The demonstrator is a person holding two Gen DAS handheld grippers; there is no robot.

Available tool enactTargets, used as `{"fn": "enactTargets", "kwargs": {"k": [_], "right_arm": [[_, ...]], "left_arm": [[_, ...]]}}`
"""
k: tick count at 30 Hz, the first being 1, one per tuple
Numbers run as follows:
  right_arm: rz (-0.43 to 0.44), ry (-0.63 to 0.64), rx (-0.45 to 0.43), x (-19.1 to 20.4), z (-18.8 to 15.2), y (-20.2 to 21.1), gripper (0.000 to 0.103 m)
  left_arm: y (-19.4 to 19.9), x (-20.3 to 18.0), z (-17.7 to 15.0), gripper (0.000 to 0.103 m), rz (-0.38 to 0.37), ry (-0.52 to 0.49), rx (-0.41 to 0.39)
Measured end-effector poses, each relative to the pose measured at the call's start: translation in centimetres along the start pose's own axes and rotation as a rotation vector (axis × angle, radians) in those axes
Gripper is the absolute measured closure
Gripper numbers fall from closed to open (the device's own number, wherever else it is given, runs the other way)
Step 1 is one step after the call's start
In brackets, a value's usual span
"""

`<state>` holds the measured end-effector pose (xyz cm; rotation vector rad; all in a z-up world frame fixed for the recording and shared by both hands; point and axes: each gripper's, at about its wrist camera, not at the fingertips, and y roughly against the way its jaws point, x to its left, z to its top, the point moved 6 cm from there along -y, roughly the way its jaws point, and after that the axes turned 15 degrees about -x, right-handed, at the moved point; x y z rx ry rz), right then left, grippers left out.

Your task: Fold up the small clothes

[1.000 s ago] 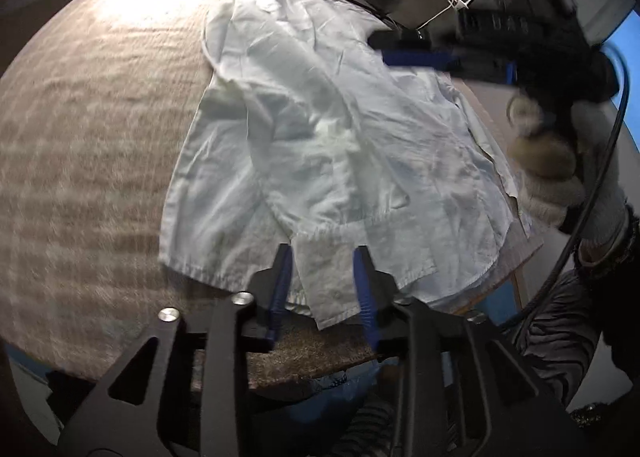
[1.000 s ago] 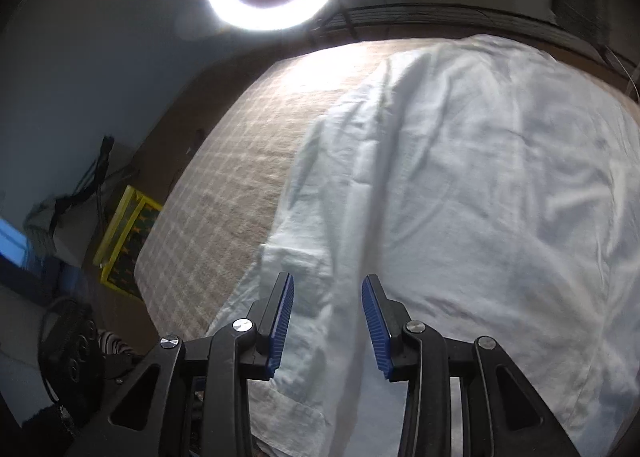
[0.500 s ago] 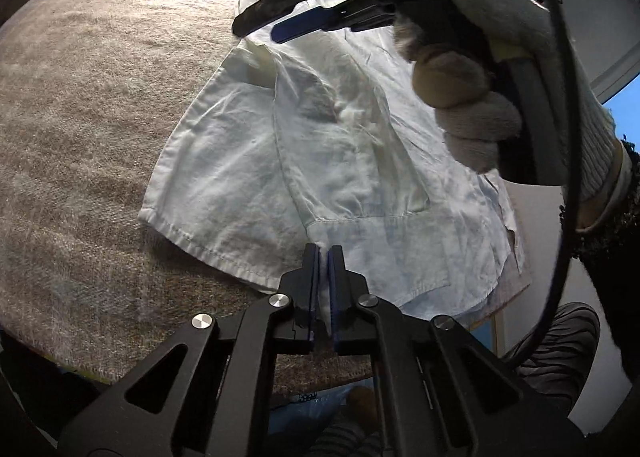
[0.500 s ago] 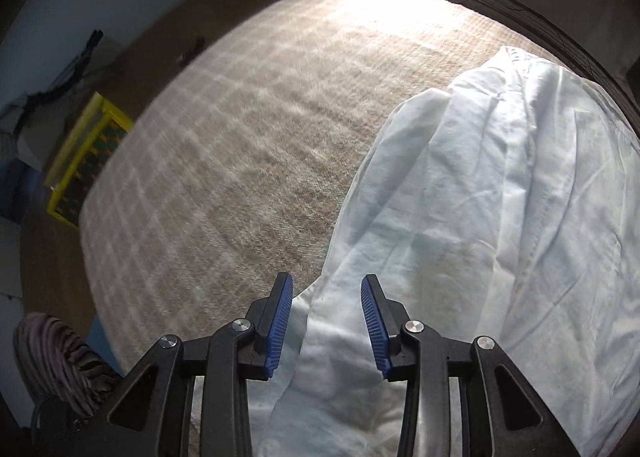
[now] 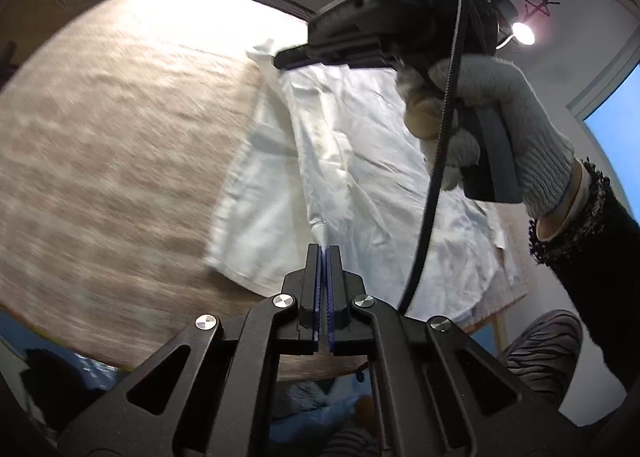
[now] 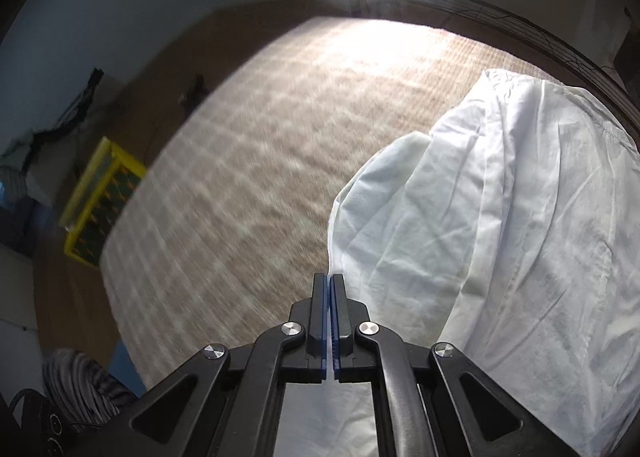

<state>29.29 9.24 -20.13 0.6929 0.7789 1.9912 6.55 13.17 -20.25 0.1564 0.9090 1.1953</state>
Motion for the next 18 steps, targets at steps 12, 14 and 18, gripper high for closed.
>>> {"fn": "enactTargets", "kwargs": {"k": [12,14,18], "right_arm": [[-0.069,-0.038,-0.043,-1.3,-3.8,3.3,0.054],[-0.058,-0.089,-0.02,-1.7,-5.8,5.2,0.054],[0.009,-0.136,0.036,-0.8,-10.1,7.5,0.057]], "left_arm": [[0.1,3.9,-0.2,0.103,0.113,0.068,0.05],[0.6,4.5,0.1,0.103,0.13,0.073,0.034],[1.1,5.9,0.7,0.102,0.148,0.085,0.031]]}}
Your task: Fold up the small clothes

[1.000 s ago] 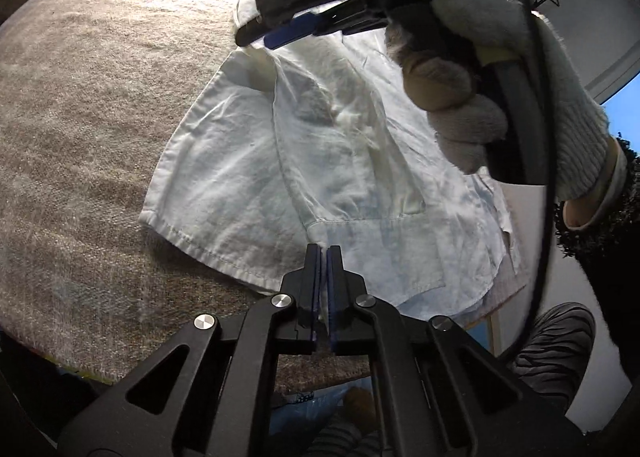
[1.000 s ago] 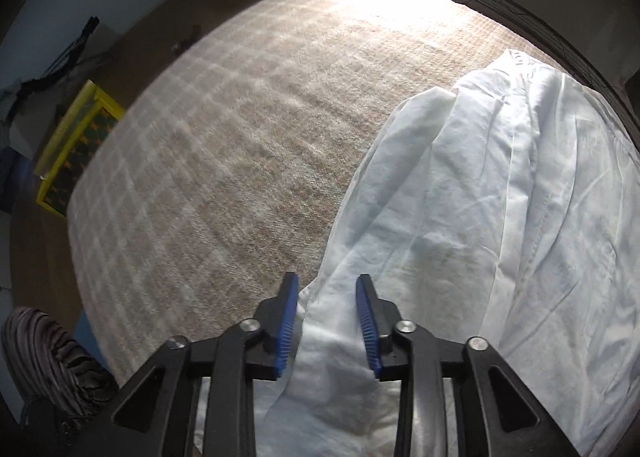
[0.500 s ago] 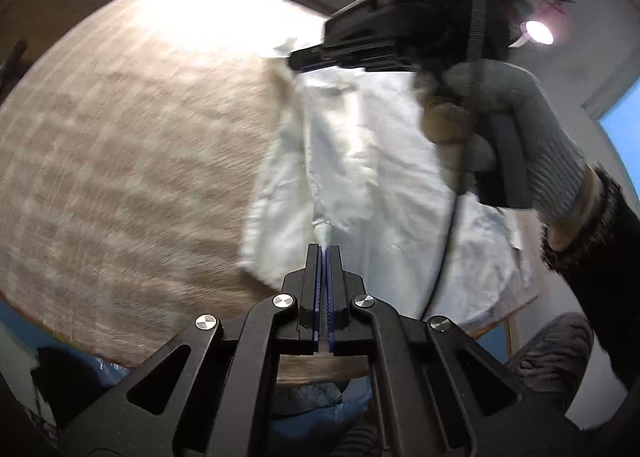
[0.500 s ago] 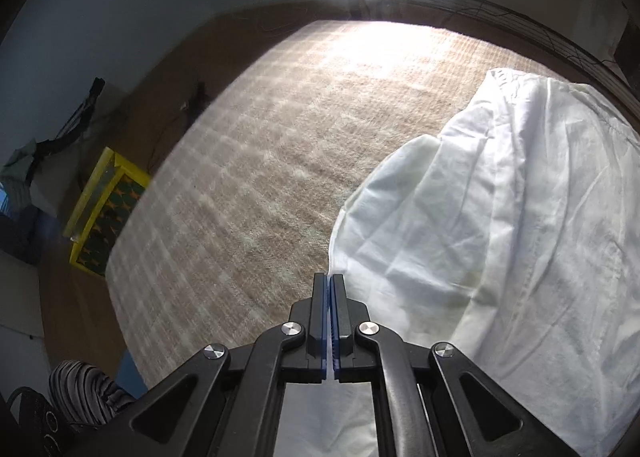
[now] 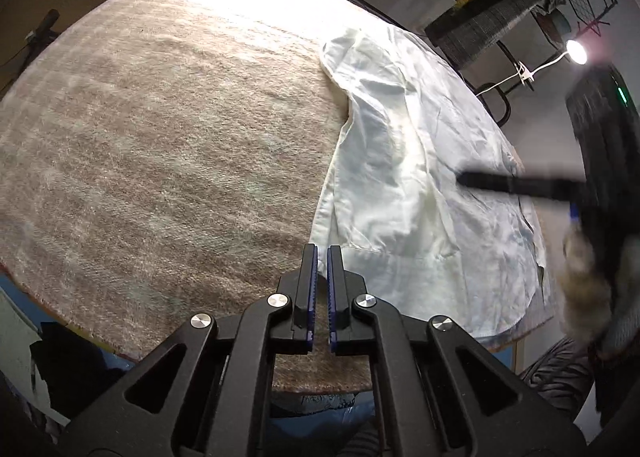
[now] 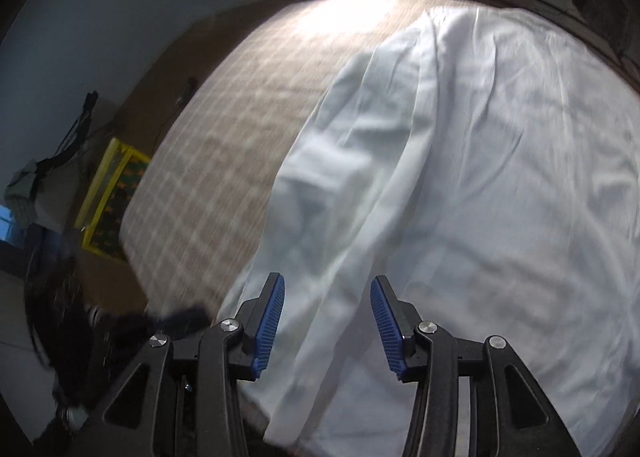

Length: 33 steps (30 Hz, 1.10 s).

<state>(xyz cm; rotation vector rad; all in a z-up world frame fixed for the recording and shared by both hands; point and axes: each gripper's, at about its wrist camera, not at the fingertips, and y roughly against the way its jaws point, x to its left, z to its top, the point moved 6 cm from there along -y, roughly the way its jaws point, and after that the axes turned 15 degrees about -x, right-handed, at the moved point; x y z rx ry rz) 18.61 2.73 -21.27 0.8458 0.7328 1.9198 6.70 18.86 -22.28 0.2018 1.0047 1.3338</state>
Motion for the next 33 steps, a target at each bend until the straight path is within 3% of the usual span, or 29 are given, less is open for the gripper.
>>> {"fn": "enactTargets", "kwargs": {"k": [3,6,8,10,12,13,14,17,20,25,27,28,30,31,32,33], "right_arm": [[0.011,0.028,0.064,1.0,-2.8,-0.5,0.06],[-0.048,0.063,0.103,0.5,-4.9,-1.7,0.066],[-0.009,0.013,0.127,0.1,-5.6,-2.4,0.088],[0.077,-0.071,0.093,0.0,-5.6,-2.3,0.098],[0.234,-0.221,0.032,-0.3,-5.1,-1.4,0.098],[0.34,-0.332,-0.025,-0.8,-4.6,-0.6,0.099],[0.394,-0.396,-0.067,-1.4,-4.4,-0.1,0.099],[0.483,-0.528,-0.147,-3.4,-4.8,0.5,0.099],[0.384,-0.514,-0.096,-4.3,-6.3,-0.5,0.099],[0.186,-0.327,-0.001,-3.1,-8.0,-1.6,0.095],[0.169,-0.272,0.022,-2.1,-7.9,-1.6,0.085],[0.148,-0.228,0.041,-1.6,-7.9,-1.2,0.074],[0.103,-0.162,0.044,-1.4,-7.4,-0.4,0.061],[0.072,-0.122,0.025,-1.3,-6.7,0.5,0.057],[0.064,-0.103,0.003,-1.1,-5.9,1.0,0.055],[0.07,-0.097,-0.021,-1.1,-5.0,1.6,0.054]], "left_arm": [[-0.5,0.1,-0.4,0.102,0.014,-0.004,0.001],[-1.1,-0.4,-1.6,0.095,0.022,-0.002,-0.002],[-1.2,-0.5,-1.5,0.081,0.019,0.005,-0.016],[-1.3,-0.4,-1.2,0.079,0.017,0.013,-0.027],[-1.2,-0.2,-1.1,0.078,0.012,0.034,-0.029],[-1.3,0.0,-1.1,0.072,0.014,0.041,-0.028],[-1.2,0.1,-1.1,0.061,0.013,0.043,-0.025],[-1.7,-0.2,-1.4,0.055,0.005,0.038,-0.003],[-2.5,-0.9,-2.0,0.055,-0.005,0.014,0.027],[-3.1,-1.7,-2.1,0.055,0.011,-0.028,0.009],[-3.3,-1.8,-2.1,0.055,0.015,-0.037,-0.008],[-3.3,-1.8,-2.1,0.055,0.017,-0.047,-0.014],[-3.7,-2.1,-2.1,0.067,0.026,-0.082,-0.024],[-4.1,-2.1,-2.1,0.092,0.019,-0.08,-0.014],[-4.4,-2.1,-2.2,0.1,0.005,-0.064,0.0],[-4.6,-1.9,-2.2,0.1,-0.01,-0.04,0.002]]}}
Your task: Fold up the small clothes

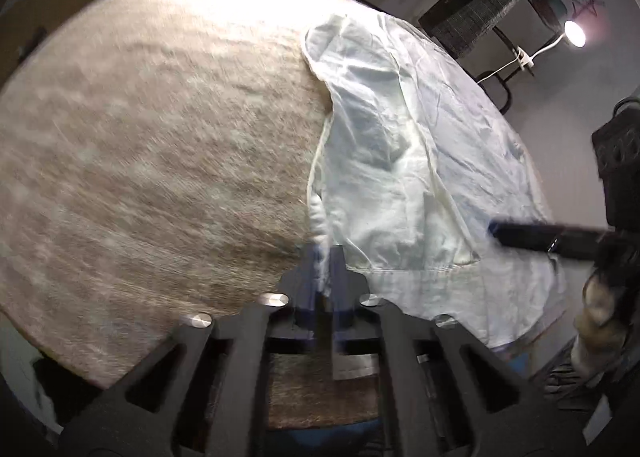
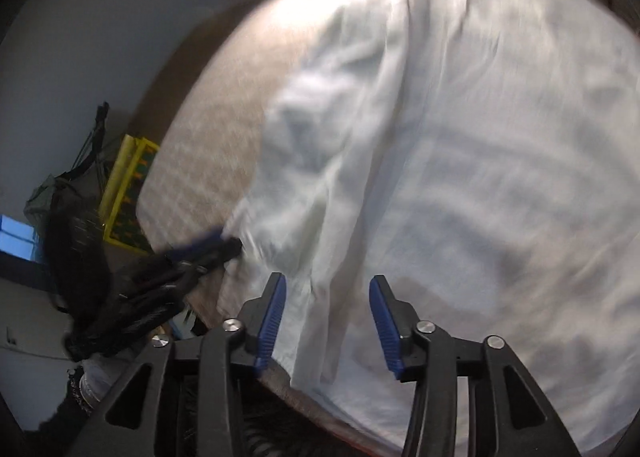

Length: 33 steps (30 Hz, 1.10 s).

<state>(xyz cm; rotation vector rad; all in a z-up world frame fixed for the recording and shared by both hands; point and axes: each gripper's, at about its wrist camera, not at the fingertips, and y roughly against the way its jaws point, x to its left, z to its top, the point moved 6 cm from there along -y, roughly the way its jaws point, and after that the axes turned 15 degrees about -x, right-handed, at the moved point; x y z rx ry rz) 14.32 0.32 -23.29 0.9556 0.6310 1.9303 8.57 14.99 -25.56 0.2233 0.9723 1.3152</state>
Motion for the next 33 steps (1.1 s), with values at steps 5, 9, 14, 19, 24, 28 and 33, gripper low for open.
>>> {"fn": "enactTargets", "kwargs": {"k": [5,9,14,19,24,28,33], "right_arm": [[-0.002,0.037,-0.107,-0.2,6.2,2.1,0.051],[-0.026,0.108,-0.157,1.1,12.0,0.6,0.044],[-0.08,0.162,-0.15,2.5,17.0,-3.9,0.04],[-0.135,0.123,-0.084,1.9,19.4,-8.9,0.04],[-0.206,0.123,-0.016,1.6,20.3,-13.9,0.04],[-0.266,0.175,0.027,1.7,20.5,-16.7,0.041],[-0.318,0.207,0.079,1.4,20.3,-18.9,0.042]], "left_arm": [[0.5,-0.7,0.3,0.101,-0.051,0.022,-0.019],[1.5,-1.8,0.6,0.101,-0.084,-0.016,-0.051],[2.1,-2.1,1.2,0.101,-0.125,0.01,-0.065],[2.3,-2.8,1.4,0.101,-0.154,0.008,-0.069],[2.1,-3.5,1.5,0.101,-0.175,0.002,-0.064],[2.0,-4.4,1.4,0.101,-0.193,-0.017,-0.066],[2.0,-5.6,1.3,0.101,-0.197,-0.071,-0.065]]}}
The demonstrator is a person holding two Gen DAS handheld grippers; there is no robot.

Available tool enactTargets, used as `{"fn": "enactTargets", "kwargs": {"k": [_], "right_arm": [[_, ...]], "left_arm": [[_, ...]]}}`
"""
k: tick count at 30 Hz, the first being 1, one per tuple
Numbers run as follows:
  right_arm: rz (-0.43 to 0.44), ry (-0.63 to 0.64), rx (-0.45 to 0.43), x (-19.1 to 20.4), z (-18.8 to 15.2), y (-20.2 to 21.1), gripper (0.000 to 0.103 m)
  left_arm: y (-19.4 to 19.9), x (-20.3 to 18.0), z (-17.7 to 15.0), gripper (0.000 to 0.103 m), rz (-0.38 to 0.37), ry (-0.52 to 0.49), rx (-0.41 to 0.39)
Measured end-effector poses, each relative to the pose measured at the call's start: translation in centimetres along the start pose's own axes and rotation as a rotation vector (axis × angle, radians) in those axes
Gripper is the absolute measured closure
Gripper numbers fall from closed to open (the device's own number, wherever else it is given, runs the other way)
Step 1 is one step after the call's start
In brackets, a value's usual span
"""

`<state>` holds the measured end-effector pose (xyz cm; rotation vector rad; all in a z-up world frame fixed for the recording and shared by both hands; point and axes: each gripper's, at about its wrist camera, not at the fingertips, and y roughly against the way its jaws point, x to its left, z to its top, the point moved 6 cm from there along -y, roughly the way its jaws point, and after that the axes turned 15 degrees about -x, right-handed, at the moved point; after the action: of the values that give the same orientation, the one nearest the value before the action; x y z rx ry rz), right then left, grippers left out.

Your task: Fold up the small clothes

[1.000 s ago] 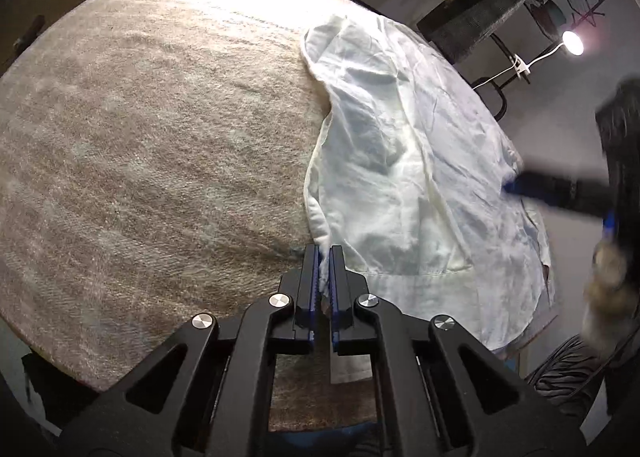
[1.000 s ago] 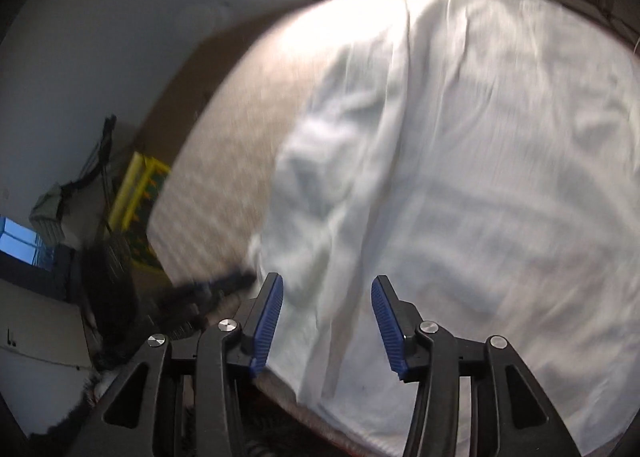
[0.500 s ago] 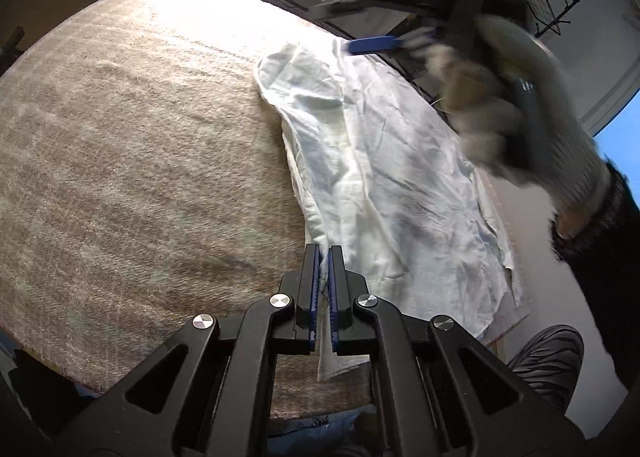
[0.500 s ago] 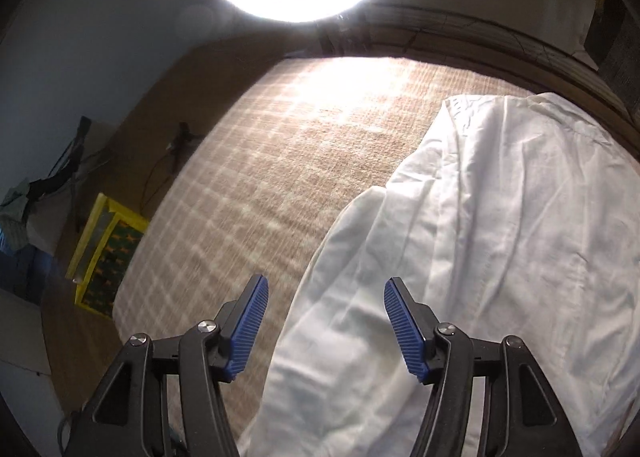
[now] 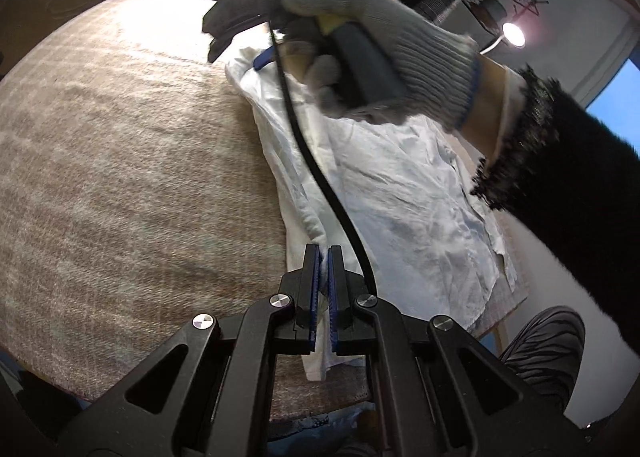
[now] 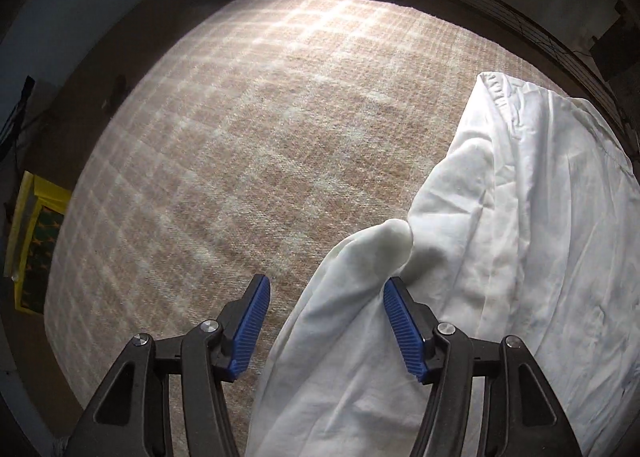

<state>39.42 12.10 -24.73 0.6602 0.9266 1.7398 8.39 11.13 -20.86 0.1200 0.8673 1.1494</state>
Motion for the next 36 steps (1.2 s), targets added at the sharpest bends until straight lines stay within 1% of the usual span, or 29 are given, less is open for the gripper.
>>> {"fn": "enactTargets", "kwargs": {"k": [3,5,6,7,8,10,11,15,18,23,27,32,36], "right_arm": [[-0.028,0.018,0.004,-0.3,-0.1,-0.3,0.054],[-0.05,0.025,-0.002,-0.7,-0.1,-0.1,0.076],[-0.048,0.021,-0.008,-1.1,-0.1,0.1,0.081],[-0.03,0.004,-0.021,-1.8,-0.1,0.4,0.092],[-0.017,-0.015,-0.029,-2.3,-0.1,0.6,0.1],[0.047,-0.092,-0.055,-3.7,-0.2,1.4,0.102],[0.087,-0.13,-0.08,-4.4,-0.2,2.0,0.102],[0.196,-0.235,-0.178,-7.5,-0.5,5.0,0.103],[0.239,-0.293,-0.234,-9.9,-0.8,6.8,0.103],[0.238,-0.383,-0.3,-14.7,-2.2,9.3,0.103],[0.192,-0.424,-0.322,-18.3,-3.5,9.7,0.103],[0.141,-0.448,-0.335,-21.1,-4.8,9.3,0.103],[0.114,-0.463,-0.327,-22.5,-5.9,9.1,0.103]], "left_arm": [[-0.2,-0.8,-0.1,0.101,-0.004,-0.022,0.002],[-0.4,-1.4,-0.3,0.101,-0.006,-0.037,0.004],[-0.5,-1.7,-0.3,0.101,-0.007,-0.043,0.004],[-0.6,-1.9,-0.3,0.102,-0.007,-0.047,0.004],[-0.6,-2.0,-0.4,0.101,-0.01,-0.053,0.004],[-0.6,-2.6,-0.4,0.101,-0.014,-0.067,0.004],[-0.6,-3.0,-0.4,0.101,-0.014,-0.082,0.004],[-0.6,-4.8,-0.3,0.101,-0.029,-0.122,-0.003],[-0.8,-6.0,-0.4,0.101,-0.045,-0.134,-0.001],[-1.6,-8.2,-1.3,0.101,-0.076,-0.165,0.023],[-2.6,-9.9,-2.2,0.101,-0.096,-0.196,0.052],[-4.4,-11.5,-3.6,0.101,-0.11,-0.222,0.103],[-5.1,-11.9,-4.6,0.101,-0.097,-0.268,0.131]]}}
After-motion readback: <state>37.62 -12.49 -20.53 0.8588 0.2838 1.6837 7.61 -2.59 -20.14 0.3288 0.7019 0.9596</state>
